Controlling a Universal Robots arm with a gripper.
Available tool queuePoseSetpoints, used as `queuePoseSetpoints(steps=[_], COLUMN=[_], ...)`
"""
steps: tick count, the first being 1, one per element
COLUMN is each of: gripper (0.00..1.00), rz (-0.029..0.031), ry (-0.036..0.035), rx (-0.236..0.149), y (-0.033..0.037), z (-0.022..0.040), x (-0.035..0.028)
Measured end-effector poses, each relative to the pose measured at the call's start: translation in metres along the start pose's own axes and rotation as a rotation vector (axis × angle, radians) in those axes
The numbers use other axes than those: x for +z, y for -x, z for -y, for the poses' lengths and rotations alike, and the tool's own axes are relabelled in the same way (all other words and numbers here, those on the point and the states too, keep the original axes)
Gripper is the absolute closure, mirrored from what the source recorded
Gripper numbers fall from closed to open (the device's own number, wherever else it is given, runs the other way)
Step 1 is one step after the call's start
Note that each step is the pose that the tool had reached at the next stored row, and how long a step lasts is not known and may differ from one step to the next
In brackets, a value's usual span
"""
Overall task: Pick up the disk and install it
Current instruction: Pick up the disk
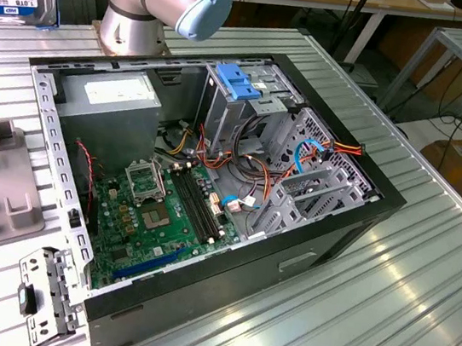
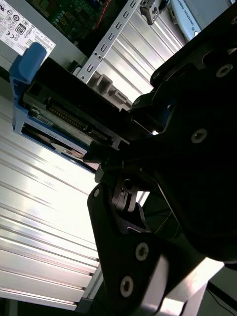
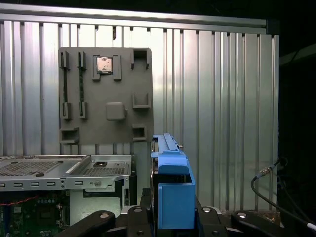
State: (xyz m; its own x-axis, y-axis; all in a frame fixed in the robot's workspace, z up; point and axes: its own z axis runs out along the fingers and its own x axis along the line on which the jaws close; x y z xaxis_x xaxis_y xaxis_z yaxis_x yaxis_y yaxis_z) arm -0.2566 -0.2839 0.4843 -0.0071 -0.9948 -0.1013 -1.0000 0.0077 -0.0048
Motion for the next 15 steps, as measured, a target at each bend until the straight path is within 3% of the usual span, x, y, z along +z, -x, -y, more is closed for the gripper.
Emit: queuePoseSetpoints(steps=[15], gripper=[0.64], rz=[0.0000], ry=[0.0000], rx=[0.000], y=[0.0000], z=[0.0033], x=[0.0000])
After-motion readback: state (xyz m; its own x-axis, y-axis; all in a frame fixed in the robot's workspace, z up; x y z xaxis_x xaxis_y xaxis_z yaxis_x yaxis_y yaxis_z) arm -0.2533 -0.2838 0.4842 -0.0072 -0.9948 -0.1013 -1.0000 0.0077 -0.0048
